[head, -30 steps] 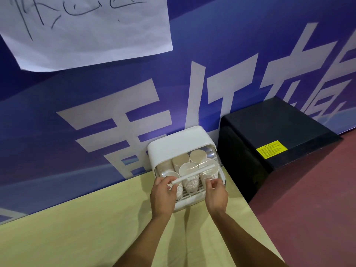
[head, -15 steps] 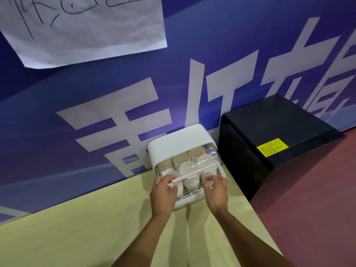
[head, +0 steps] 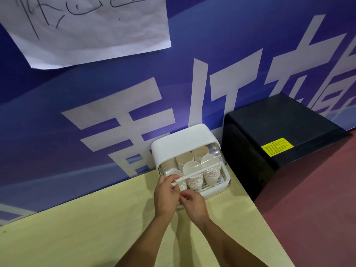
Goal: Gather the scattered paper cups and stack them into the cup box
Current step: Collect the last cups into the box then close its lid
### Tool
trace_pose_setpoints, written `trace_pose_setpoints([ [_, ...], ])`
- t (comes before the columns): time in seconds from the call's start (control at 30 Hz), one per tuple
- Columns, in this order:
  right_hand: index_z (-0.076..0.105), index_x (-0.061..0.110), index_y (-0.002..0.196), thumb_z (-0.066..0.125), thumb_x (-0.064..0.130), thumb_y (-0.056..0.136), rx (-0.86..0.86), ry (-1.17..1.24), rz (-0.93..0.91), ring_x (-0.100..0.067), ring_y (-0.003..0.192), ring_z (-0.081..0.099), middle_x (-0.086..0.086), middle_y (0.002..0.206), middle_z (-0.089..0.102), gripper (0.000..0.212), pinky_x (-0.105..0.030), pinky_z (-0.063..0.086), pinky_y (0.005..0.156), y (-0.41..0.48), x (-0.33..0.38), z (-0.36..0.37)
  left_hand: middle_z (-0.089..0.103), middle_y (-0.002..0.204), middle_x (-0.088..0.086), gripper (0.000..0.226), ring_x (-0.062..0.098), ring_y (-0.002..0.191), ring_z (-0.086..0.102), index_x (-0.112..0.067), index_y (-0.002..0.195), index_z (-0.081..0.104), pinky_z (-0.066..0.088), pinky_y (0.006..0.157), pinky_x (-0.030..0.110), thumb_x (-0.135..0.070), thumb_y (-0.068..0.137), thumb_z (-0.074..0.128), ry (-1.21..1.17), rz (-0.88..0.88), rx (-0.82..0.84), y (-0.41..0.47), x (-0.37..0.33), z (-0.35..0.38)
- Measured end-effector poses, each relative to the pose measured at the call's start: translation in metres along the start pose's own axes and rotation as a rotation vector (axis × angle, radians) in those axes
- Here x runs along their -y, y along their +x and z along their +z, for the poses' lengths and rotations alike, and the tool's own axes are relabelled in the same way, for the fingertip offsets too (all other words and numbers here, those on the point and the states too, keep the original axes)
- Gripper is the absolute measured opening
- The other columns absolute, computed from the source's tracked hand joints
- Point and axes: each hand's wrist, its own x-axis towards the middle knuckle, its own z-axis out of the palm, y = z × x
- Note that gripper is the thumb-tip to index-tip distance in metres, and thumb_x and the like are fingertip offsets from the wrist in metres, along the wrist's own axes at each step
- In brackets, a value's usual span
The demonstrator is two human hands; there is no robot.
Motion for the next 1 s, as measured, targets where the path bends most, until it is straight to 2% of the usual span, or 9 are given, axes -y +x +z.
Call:
trace_pose_setpoints([
  [0.07,0.071,0.025,0.070,0.063,0.017,0.089,-0.001,0.022,-0.005,0.000,0.060,0.056,0.009,0.068,0.069,0.022,-0.014,0.039,0.058,0.002,0.001,0.004,0.053,0.097,-0.013,0.034,-0.002,0.076,0.057,-0.033,0.102,0.070,0.045,0.070,0.010,-0.004,0.085,0.062,0.000,-0.001,0.004,0.001,0.000,0.000],
  [0.17,0.075,0.021,0.078,0.064,0.020,0.091,-0.021,0.060,0.020,-0.001,0.058,0.054,0.006,0.069,0.070,0.017,-0.017,0.040,0.058,0.005,0.003,0.006,0.054,0.099,-0.012,0.031,0.000,0.077,0.058,-0.031,0.102,0.070,0.050,0.074,0.018,-0.005,0.086,0.063,-0.002,-0.003,-0.003,0.001,-0.002,-0.001],
  [0.4,0.079,0.023,0.090,0.063,0.018,0.094,-0.043,0.139,0.054,-0.005,0.073,0.069,0.010,0.077,0.075,0.017,-0.016,0.050,0.066,0.013,0.011,0.005,0.055,0.098,-0.013,0.030,-0.003,0.083,0.060,-0.031,0.103,0.070,0.055,0.077,0.023,-0.006,0.088,0.062,-0.035,0.013,-0.008,-0.002,0.003,0.001],
  [0.57,0.079,0.027,0.089,0.061,0.018,0.092,-0.017,0.171,0.073,-0.011,0.081,0.072,0.007,0.083,0.076,0.020,-0.036,0.058,0.081,0.004,-0.003,0.000,0.056,0.096,-0.014,0.029,-0.006,0.082,0.060,-0.032,0.098,0.070,0.054,0.072,0.015,-0.006,0.087,0.064,-0.052,0.010,0.014,-0.009,0.006,0.003],
  [0.67,0.076,0.021,0.081,0.062,0.014,0.090,-0.112,0.222,0.122,-0.015,0.080,0.072,0.003,0.080,0.075,0.018,-0.043,0.057,0.084,-0.002,-0.010,-0.009,0.056,0.095,-0.013,0.028,-0.009,0.081,0.059,-0.030,0.100,0.070,0.047,0.069,0.007,-0.007,0.087,0.064,-0.047,0.019,0.033,-0.016,0.009,0.006],
  [0.77,0.074,0.018,0.082,0.061,0.016,0.092,-0.237,0.303,0.197,-0.016,0.077,0.072,0.001,0.078,0.075,0.017,-0.047,0.057,0.086,-0.006,-0.013,-0.023,0.056,0.095,-0.012,0.027,-0.008,0.079,0.059,-0.029,0.101,0.070,0.046,0.069,0.006,-0.007,0.087,0.064,-0.054,0.018,0.001,-0.019,0.010,0.009],
  [0.93,0.072,0.015,0.082,0.055,0.017,0.092,-0.409,0.341,0.234,-0.014,0.076,0.071,0.001,0.076,0.074,0.020,-0.045,0.057,0.087,-0.006,-0.012,-0.050,0.056,0.093,-0.011,0.022,0.000,0.080,0.061,-0.029,0.100,0.071,0.053,0.072,0.020,-0.012,0.086,0.067,-0.072,0.019,-0.018,-0.023,0.011,0.012],
  [1.0,0.070,0.014,0.080,0.057,0.023,0.094,-0.450,0.344,0.225,-0.013,0.076,0.071,0.001,0.076,0.074,0.021,-0.042,0.057,0.085,-0.007,-0.010,-0.057,0.058,0.094,-0.012,0.022,0.001,0.080,0.061,-0.030,0.102,0.071,0.052,0.071,0.019,-0.014,0.086,0.068,-0.097,0.025,-0.017,-0.025,0.013,0.012],
])
